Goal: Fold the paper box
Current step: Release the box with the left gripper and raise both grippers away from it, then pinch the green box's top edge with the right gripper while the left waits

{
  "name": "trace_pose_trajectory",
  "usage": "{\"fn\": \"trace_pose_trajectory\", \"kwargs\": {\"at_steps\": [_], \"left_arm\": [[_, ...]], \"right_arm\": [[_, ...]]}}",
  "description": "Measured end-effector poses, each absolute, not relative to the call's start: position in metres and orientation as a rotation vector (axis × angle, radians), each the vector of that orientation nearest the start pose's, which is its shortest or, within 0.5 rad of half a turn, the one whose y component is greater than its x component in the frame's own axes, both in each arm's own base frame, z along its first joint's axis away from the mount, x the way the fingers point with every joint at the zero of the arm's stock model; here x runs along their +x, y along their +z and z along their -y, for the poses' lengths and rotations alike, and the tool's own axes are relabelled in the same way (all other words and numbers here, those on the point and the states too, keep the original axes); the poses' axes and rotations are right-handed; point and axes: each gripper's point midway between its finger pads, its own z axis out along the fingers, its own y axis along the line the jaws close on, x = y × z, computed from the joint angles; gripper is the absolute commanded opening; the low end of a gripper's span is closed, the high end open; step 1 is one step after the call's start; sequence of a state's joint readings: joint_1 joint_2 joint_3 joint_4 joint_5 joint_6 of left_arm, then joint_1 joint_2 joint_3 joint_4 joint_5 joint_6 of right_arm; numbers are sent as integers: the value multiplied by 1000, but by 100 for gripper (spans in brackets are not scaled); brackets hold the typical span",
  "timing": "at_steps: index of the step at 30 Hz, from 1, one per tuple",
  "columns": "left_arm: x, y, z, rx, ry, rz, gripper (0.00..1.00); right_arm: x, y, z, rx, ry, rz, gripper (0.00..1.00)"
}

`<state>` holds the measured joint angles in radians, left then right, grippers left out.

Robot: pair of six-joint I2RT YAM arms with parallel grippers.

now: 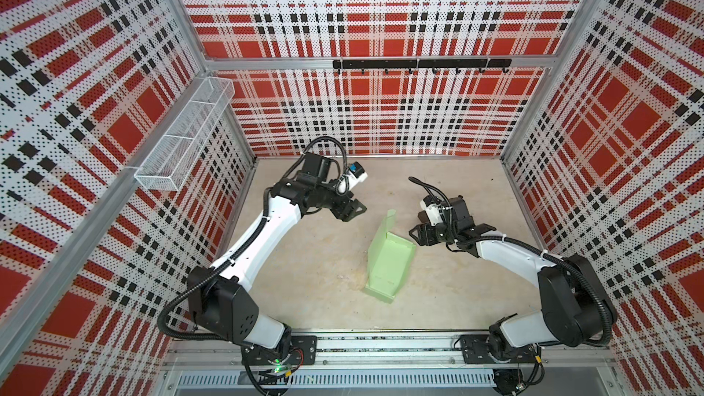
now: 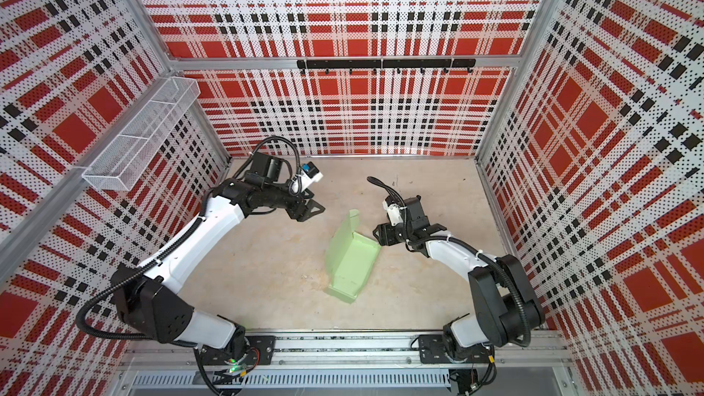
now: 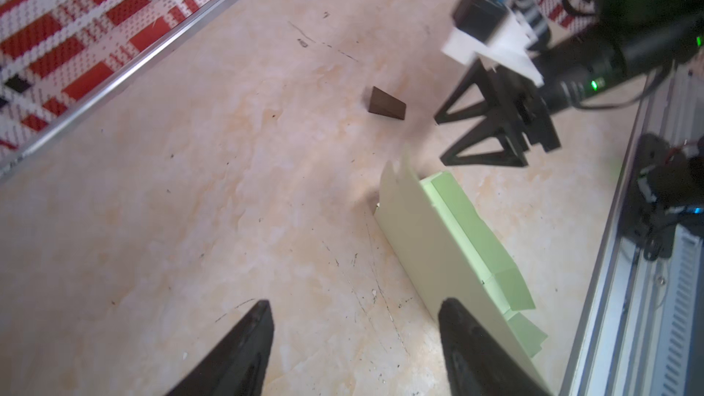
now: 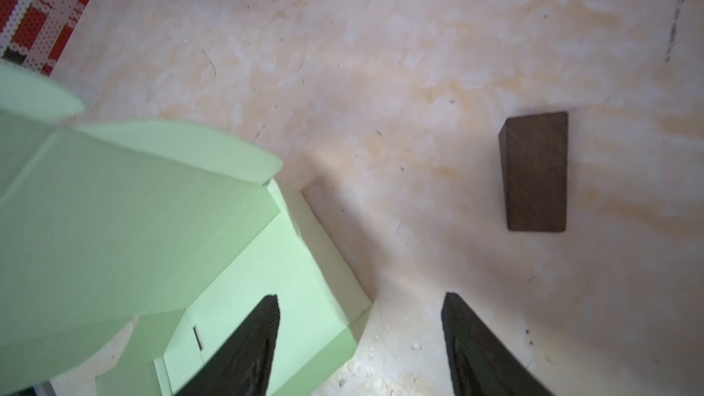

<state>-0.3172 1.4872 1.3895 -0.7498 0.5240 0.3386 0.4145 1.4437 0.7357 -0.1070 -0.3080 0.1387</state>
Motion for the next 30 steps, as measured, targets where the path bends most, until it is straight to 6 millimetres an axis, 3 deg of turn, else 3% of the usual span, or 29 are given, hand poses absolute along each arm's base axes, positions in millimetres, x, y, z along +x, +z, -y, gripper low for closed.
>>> {"fn": "trace_pose_trajectory", "kwargs": {"at_steps": [3, 6, 17, 30], "left_arm": [[362, 233, 181, 827, -662, -2196, 77], [368, 226, 169, 733, -694, -2221, 79], [379, 251, 147, 619, -715, -2142, 81], [385, 251, 135, 572, -706, -2140, 81]], "right_arm": [[310, 79, -211, -589, 634, -2336, 69], [311, 79, -226, -677, 642, -2269, 68], [329, 60, -253, -850, 604, -2167, 64], [338, 39, -263, -952, 579, -2138, 54]]}}
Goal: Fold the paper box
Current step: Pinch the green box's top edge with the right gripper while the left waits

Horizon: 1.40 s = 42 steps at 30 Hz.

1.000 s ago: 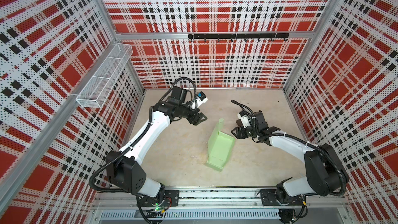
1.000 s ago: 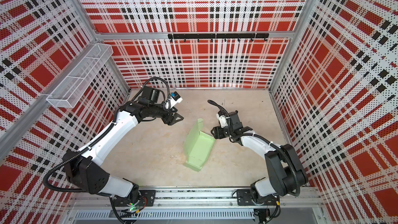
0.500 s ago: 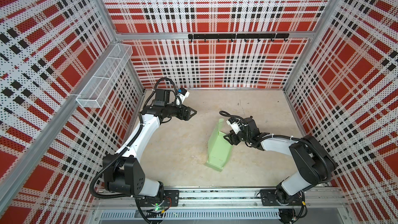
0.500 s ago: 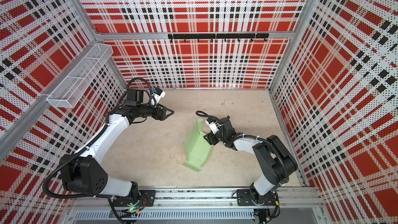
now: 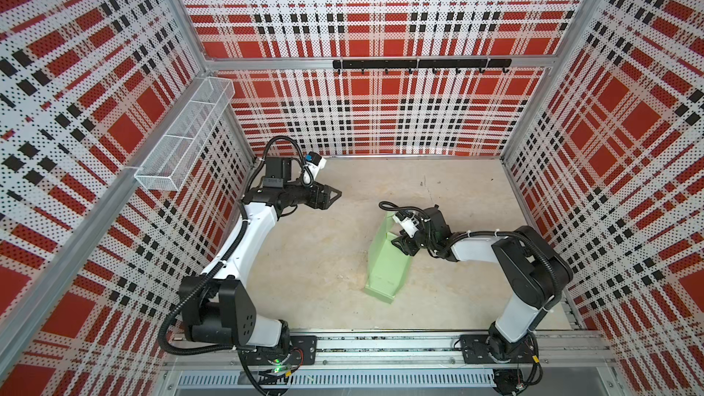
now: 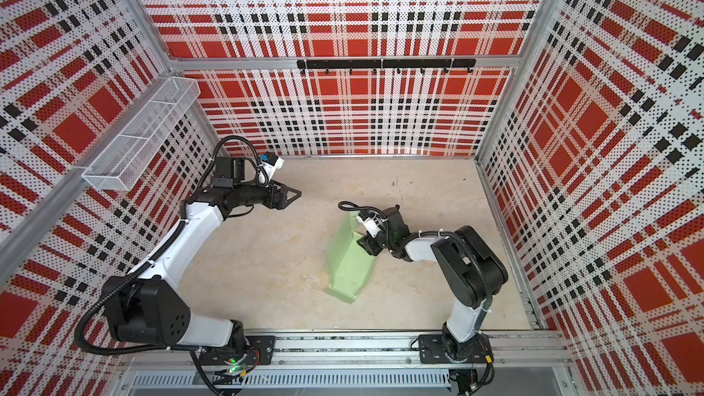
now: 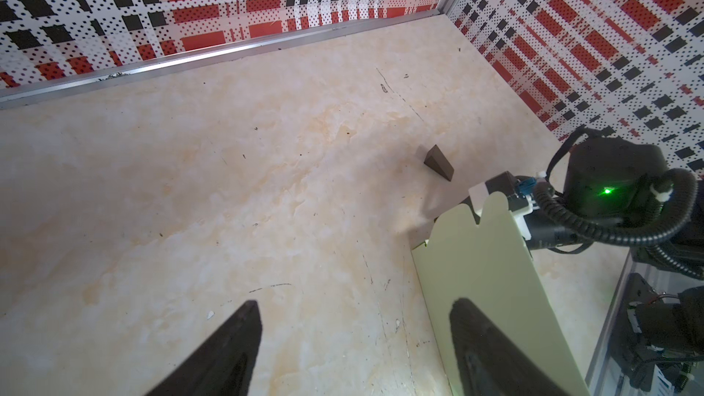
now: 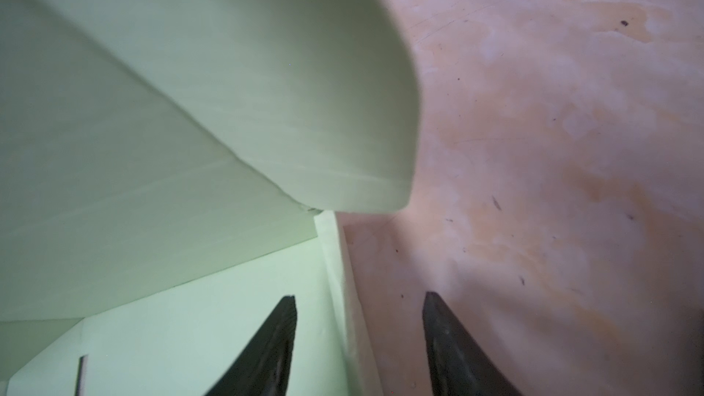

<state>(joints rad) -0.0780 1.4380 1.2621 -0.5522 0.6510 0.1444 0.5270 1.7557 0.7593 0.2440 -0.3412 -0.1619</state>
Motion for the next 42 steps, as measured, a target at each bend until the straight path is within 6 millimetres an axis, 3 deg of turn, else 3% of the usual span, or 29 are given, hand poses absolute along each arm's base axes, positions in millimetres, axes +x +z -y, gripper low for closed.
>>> {"fn": "trace_pose_trajectory", "kwargs": {"at_steps": [10, 25, 27, 30, 31, 38, 42], "left_arm": [[386, 252, 134, 570, -705, -2136, 81], [387, 250, 130, 556, -700, -2141, 82], [387, 250, 130, 557, -700, -2140, 82], [387, 248, 130, 557, -700, -2141, 82], [387, 248, 130, 556, -700, -2143, 82], [387, 247, 128, 551, -697, -2142, 82], [388, 247, 127, 550, -696, -2137, 82]], "right_arm": [[349, 41, -273, -992, 580, -2116, 49], [348, 24, -273, -1035, 569, -2159, 42], [348, 24, -275, -1038, 569, -2157, 36], [350, 24, -278, -1041, 570, -2151, 14], [351, 24, -278, -1043, 569, -2149, 11], [353, 28, -278, -1023, 565, -2134, 4], [354, 45, -275, -941, 578, -2109, 3]]}}
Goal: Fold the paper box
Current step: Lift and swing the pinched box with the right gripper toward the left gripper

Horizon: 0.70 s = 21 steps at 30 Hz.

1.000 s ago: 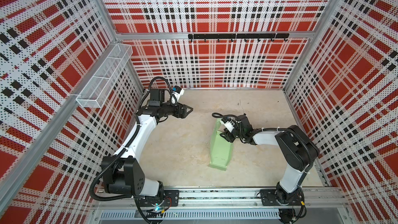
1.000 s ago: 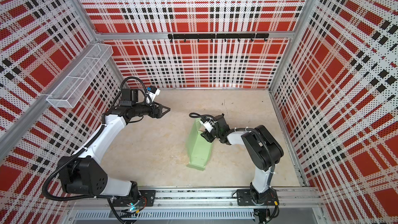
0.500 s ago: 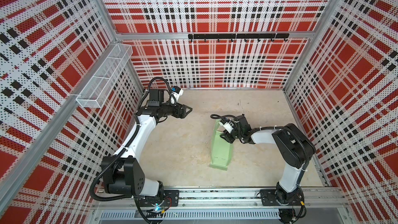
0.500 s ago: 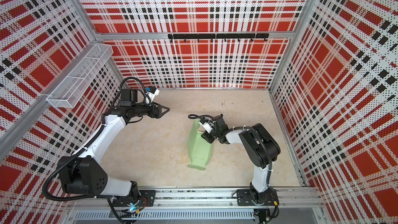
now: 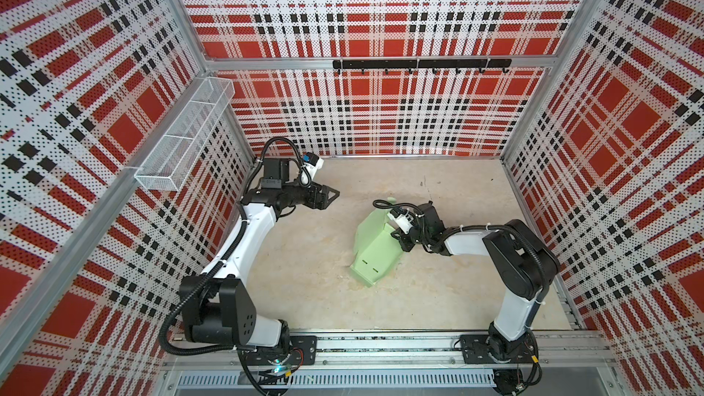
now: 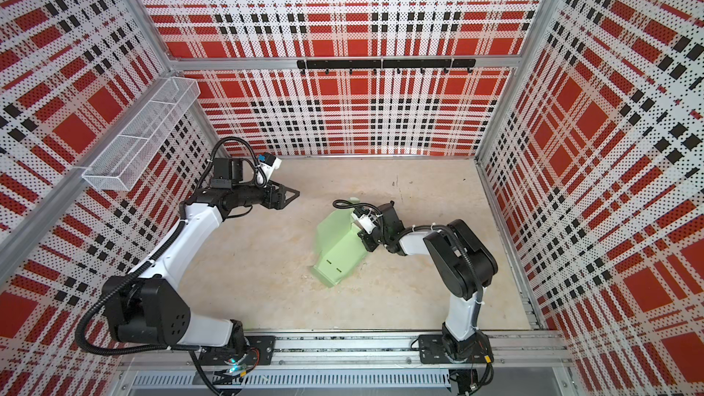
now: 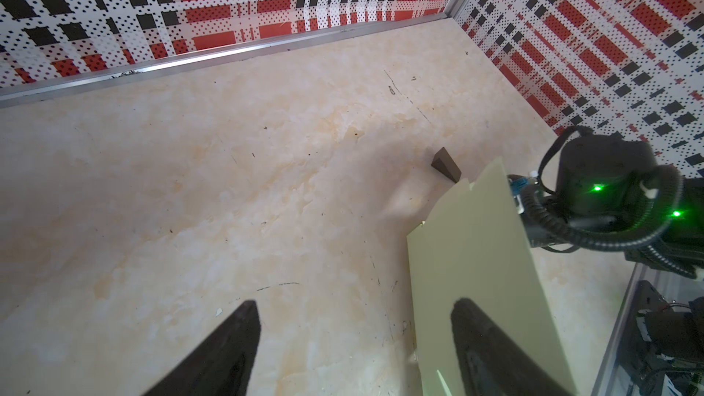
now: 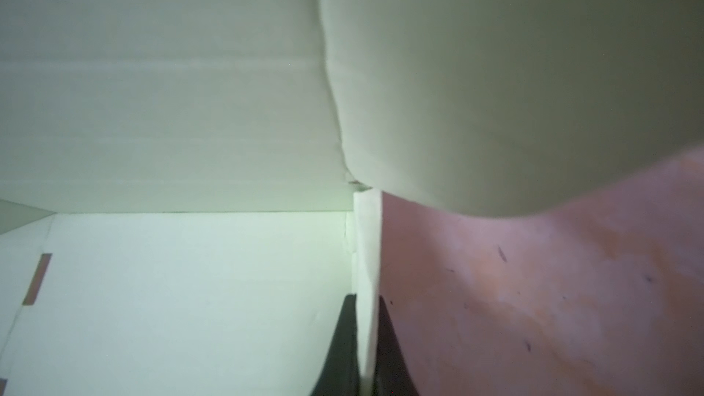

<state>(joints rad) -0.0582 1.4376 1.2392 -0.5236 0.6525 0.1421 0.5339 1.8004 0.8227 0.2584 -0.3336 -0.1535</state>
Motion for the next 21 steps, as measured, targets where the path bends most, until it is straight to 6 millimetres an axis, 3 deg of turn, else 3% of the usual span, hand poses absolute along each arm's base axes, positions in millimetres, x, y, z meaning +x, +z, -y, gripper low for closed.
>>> {"fn": "trace_pose_trajectory", "kwargs": {"at_steps": [10, 15, 21], "left_arm": [[379, 244, 143, 551, -866, -2097, 81], [370, 250, 163, 561, -1030, -2042, 78], [358, 270, 190, 603, -1213, -1958, 75]], "right_arm": [[375, 128, -242, -440, 725, -1885, 0], [378, 165, -232, -287, 776, -1752, 0], [377, 208, -225, -235, 794, -1614, 0]]}}
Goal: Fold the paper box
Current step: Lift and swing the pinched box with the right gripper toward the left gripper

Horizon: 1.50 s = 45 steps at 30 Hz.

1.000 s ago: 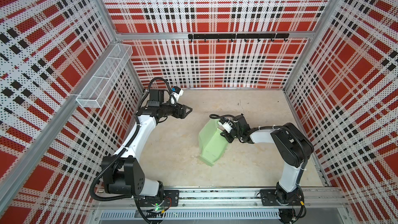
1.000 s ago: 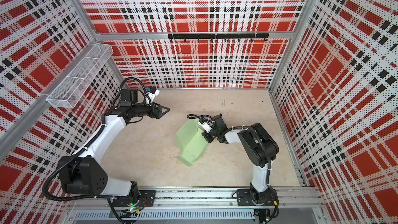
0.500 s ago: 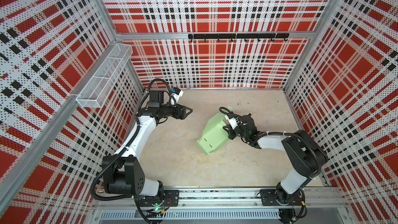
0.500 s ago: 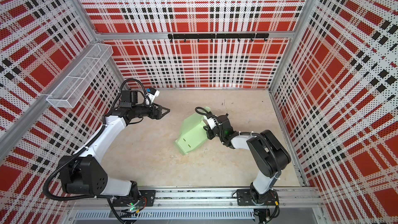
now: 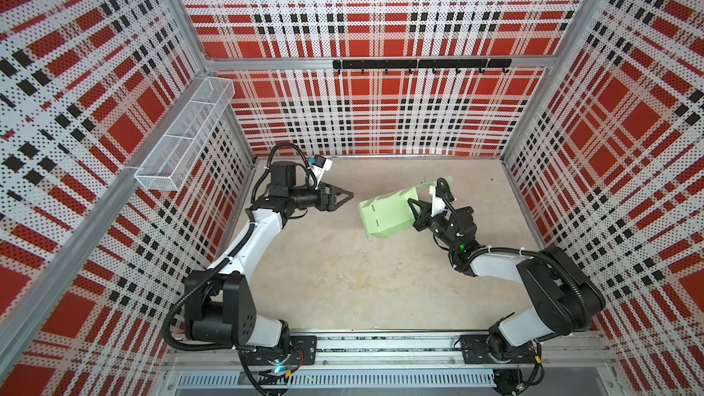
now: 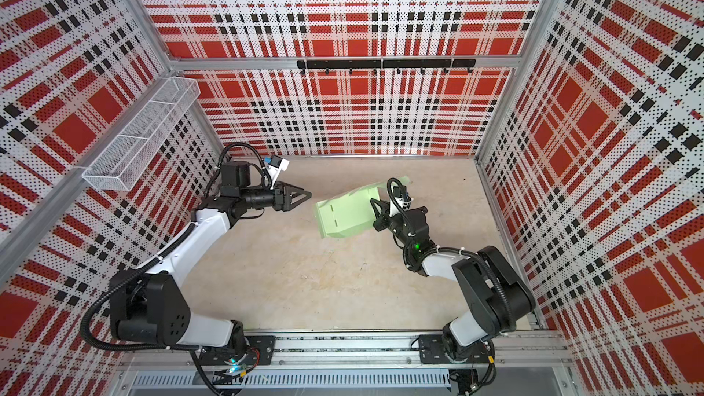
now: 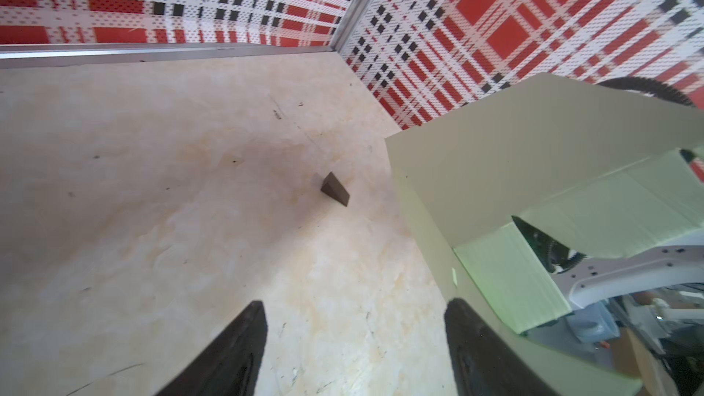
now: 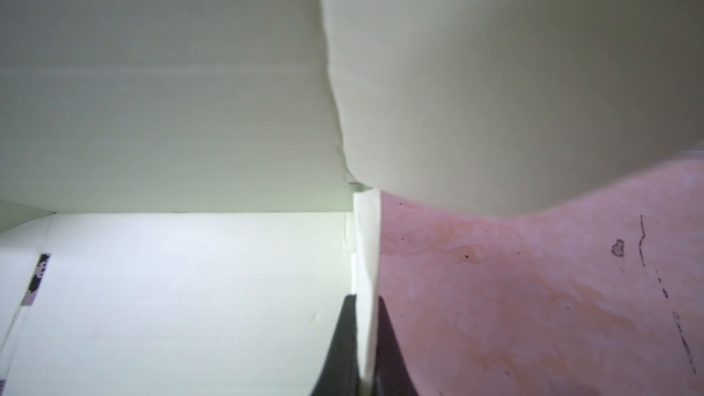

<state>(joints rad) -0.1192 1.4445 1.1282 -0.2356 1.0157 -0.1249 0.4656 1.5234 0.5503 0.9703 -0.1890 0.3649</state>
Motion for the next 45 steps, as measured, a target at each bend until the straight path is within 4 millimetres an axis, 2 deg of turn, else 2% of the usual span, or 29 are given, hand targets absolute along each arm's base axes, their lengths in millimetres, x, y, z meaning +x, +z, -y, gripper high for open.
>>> {"fn": "trace_pose_trajectory", "kwargs": {"at_steps": [3, 7, 10, 13, 17, 20, 23, 28, 32, 38, 45], "left_arm": [[353, 275, 200, 616, -1280, -1943, 74], [347, 277, 209, 632, -1340, -1949, 63], [347, 281, 211, 642, -1343, -1955, 42], [346, 295, 211, 663, -1340, -1941, 18], [346, 313, 213, 687, -1335, -1914, 0], [343, 317, 217, 699, -1343, -1914, 0], [336, 312, 228, 718, -1358, -1936, 0], [327, 290, 250, 784, -1304, -2016, 0], [329, 275, 263, 834, -1190, -2081, 0], [335, 262, 259, 820, -1059, -2146, 0], [332, 256, 260, 836, -1037, -2166, 0]], "right_arm": [[376, 216, -223, -236, 762, -1593, 0], [373, 221, -217, -242, 668, -1578, 0], [371, 222, -207, -233, 579, -1569, 0], [371, 217, -195, -218, 489, -1570, 0], [373, 211, -182, -198, 394, -1581, 0], [375, 212, -177, -181, 359, -1577, 0], [375, 213, -176, -173, 349, -1573, 0], [371, 212, -185, -194, 335, -1572, 0], [369, 213, -188, -195, 316, -1568, 0], [370, 212, -184, -180, 284, -1574, 0], [372, 208, -178, -155, 248, -1592, 0]]}}
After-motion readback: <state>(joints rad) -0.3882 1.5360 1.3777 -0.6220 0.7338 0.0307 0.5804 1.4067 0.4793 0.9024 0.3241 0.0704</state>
